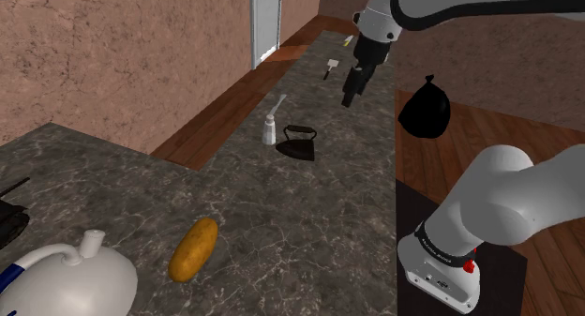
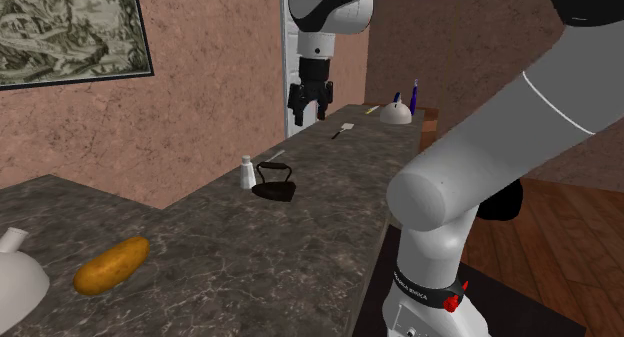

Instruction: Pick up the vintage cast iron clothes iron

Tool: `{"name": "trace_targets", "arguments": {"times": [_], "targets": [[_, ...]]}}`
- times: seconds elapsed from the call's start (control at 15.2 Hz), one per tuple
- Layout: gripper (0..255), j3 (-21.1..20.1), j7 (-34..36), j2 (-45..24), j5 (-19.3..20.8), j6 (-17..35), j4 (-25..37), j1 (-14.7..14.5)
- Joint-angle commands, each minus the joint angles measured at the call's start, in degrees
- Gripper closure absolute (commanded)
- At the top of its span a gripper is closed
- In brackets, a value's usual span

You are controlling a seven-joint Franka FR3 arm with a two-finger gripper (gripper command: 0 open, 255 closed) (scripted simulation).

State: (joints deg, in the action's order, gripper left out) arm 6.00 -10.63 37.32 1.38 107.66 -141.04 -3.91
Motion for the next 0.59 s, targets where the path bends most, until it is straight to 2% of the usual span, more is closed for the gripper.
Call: {"name": "trace_targets", "arguments": {"times": [0.0,0.53], "targets": [[0,1.4,-4.0,-4.4,0.0,3.5,0.2,-1.2],[0,5.1,-19.3,-21.9,-2.5,14.6,3.4,-5.9]]}}
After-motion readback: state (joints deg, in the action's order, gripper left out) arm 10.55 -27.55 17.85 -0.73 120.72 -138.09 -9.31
